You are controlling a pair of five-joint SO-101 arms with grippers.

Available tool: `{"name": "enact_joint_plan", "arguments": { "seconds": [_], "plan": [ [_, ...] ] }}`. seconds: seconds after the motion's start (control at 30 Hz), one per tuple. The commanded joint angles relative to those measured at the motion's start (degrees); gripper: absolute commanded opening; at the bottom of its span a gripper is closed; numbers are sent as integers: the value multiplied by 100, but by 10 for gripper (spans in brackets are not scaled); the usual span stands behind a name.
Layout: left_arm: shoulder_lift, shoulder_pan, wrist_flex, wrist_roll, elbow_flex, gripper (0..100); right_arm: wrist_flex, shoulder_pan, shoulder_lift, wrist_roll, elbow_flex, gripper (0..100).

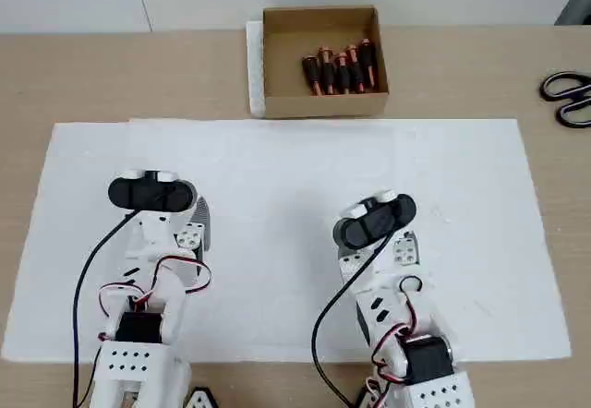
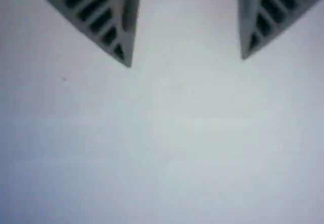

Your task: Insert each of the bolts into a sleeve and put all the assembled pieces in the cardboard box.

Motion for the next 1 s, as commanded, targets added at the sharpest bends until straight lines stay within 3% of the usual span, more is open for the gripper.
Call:
{"name": "enact_joint_plan", "arguments": {
  "seconds": [0.0, 0.47, 0.97],
  "plan": [
    [-70, 26, -149, -9, -22, 131, -673, 4, -75, 0, 53, 264],
    [-70, 26, -149, -9, -22, 131, -734, 4, -48, 18, 53, 264],
    [-70, 26, -149, -9, -22, 131, 286, -4, -57, 9, 53, 264]
  ]
}}
